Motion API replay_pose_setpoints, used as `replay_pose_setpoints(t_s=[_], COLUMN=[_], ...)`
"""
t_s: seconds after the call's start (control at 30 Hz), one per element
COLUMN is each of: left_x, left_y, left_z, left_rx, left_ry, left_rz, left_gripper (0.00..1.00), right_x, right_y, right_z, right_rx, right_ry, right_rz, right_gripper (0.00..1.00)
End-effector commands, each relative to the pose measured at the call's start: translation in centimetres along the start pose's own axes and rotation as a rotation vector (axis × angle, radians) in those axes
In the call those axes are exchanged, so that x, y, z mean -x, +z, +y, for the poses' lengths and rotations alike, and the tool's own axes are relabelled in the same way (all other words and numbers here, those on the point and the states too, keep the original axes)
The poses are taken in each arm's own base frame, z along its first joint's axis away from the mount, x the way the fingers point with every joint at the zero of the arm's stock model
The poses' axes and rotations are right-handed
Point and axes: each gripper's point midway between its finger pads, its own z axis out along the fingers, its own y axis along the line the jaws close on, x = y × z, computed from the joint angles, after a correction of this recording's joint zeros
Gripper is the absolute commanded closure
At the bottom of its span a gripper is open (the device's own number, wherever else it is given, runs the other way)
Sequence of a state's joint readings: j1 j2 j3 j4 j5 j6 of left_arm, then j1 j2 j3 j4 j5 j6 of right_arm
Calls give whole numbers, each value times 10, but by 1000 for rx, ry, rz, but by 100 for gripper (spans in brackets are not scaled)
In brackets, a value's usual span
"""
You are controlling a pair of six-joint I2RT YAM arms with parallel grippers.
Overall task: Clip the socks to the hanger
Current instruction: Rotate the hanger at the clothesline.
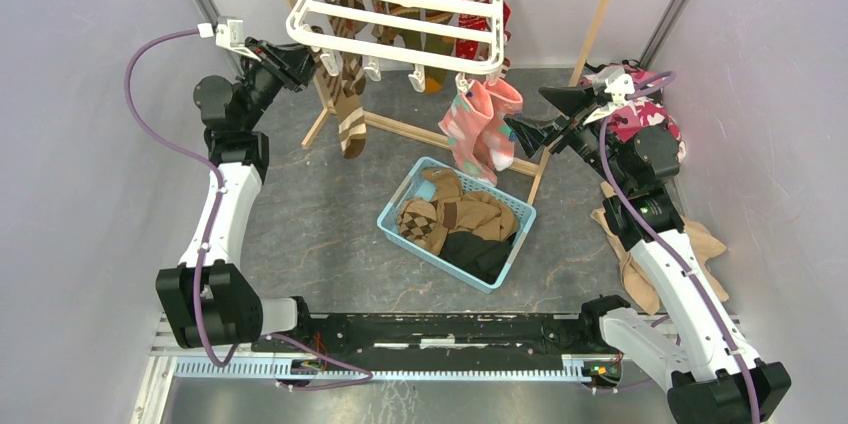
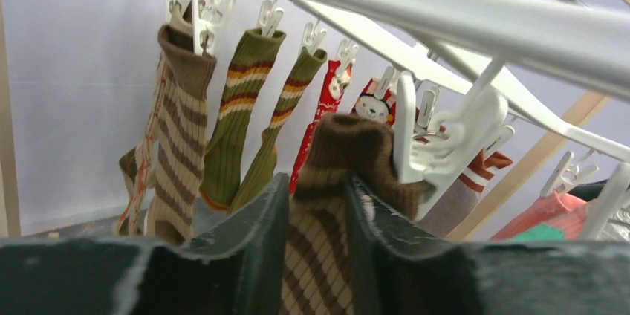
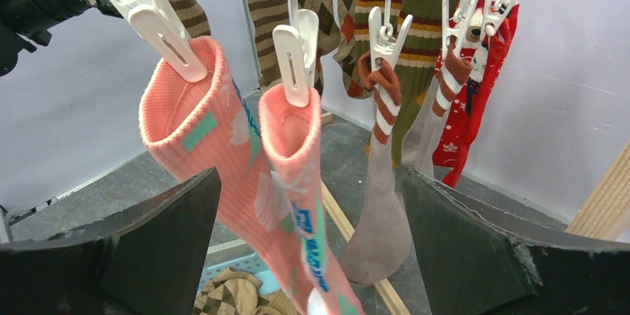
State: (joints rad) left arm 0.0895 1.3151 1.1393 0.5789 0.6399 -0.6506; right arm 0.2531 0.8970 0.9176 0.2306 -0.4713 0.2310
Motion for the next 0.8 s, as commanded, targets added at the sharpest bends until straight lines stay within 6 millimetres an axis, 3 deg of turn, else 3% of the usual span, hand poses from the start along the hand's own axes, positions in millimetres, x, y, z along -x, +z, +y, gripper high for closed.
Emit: replay_pose_setpoints(t_s=[0.0, 0.13, 0.37, 0.6, 0.77], left_x=[15, 16, 22, 21, 27], left_y=[-15, -27, -55, -81, -95], left_z=[-22, -19, -7, 4, -5], left_rx=[-24, 45, 238, 381, 404], left_ry=[-5, -5, 40, 94, 135], left_rz=[-51, -63, -88, -95, -100], left_gripper=[55, 39, 25, 20, 18], right_x=[5, 5, 4, 2, 1], right_y=[0, 0, 0, 2, 2], right_z=[3, 4, 3, 4, 4], right_rx=[19, 21, 21, 29, 29], right_ry=[-8, -6, -7, 2, 4], right_rz=[-27, -27, -26, -21, -19], right_gripper=[2, 2, 2, 2, 2])
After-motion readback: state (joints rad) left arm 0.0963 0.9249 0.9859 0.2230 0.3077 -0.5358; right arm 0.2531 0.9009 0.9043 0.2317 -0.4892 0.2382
